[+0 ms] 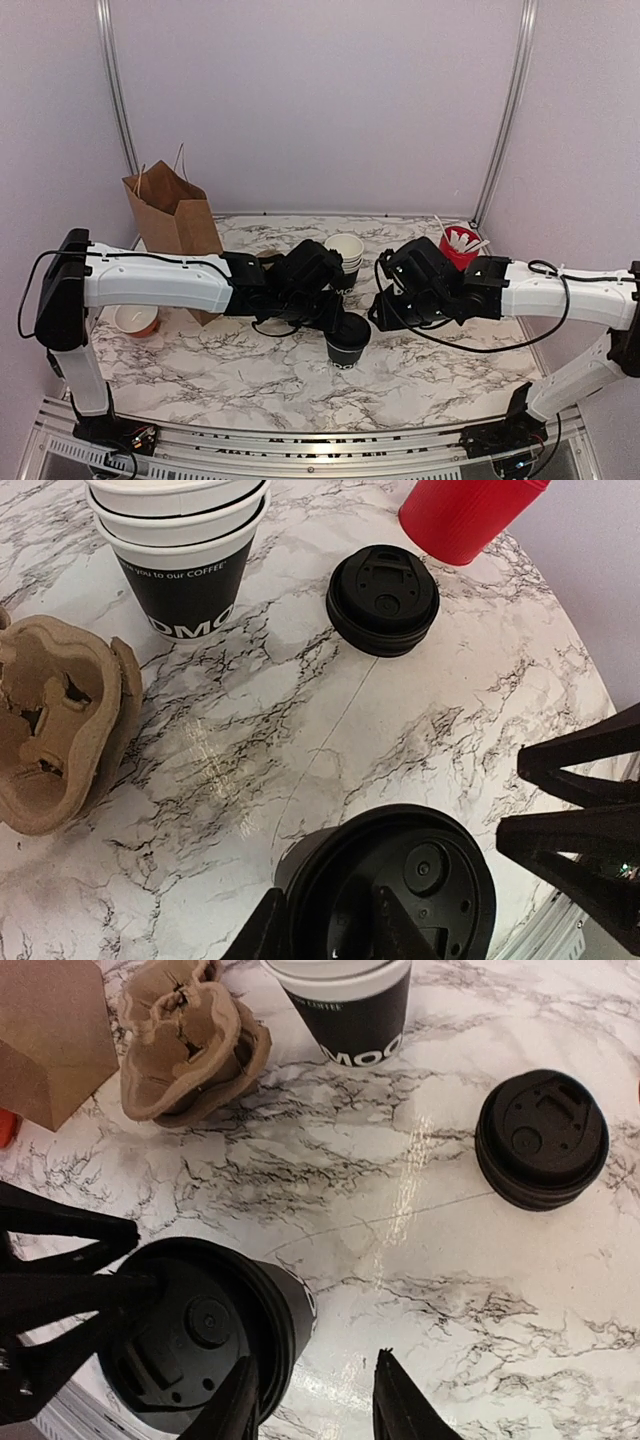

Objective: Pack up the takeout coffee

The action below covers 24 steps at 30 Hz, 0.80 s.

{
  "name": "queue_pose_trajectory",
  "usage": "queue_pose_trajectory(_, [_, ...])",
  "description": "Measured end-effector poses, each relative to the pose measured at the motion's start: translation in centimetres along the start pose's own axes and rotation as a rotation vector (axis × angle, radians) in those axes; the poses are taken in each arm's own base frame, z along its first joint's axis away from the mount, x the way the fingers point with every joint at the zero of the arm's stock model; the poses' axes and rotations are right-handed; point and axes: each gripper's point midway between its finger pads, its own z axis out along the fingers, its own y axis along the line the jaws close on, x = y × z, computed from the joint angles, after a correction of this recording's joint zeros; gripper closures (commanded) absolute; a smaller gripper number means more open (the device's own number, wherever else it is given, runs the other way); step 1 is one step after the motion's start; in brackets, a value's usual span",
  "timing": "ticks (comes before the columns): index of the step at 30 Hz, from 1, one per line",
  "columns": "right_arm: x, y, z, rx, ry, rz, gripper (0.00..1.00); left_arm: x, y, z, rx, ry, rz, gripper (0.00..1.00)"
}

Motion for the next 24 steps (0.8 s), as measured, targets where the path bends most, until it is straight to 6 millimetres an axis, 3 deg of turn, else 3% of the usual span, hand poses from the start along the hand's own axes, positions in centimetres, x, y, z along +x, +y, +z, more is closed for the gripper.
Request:
queue_pose_trajectory(7, [-8.2, 3.9, -5.6, -0.084, -0.191, -0.027, 0.63, 0.0, -0.1, 0.1, 0.005, 0.001, -0.008, 0.71])
queue_pose_trajectory(10, [-9.3, 4.1, -6.9, -0.087, -0.227, -0.026, 0.64, 0.1, -0.1, 0.1, 0.006, 0.002, -0.007, 0.71])
queue_pose_trajectory(14, [-7.0, 3.0, -5.9, -0.070, -0.192, -0.033, 0.65, 0.1, -0.2, 0.1, 0.008, 0.003, -0.007, 0.71])
queue_pose_trajectory(16, [-4.1, 2.4, -4.0, -0.061, -0.124, -0.050, 0.66, 0.1, -0.2, 0.1, 0.008, 0.004, -0.007, 0.71])
queue_pose_trajectory(19, [2.2, 1.6, 0.1, -0.051, 0.032, -0.087, 0.67, 0.1, -0.2, 0.2, 0.009, 0.005, -0.007, 0.71])
queue_pose_trajectory(24, [2.4, 4.1, 1.6, -0.125, 0.011, -0.050, 0.65, -0.4, 0.4, 0.3, -0.012, -0.011, -0.011, 0.71])
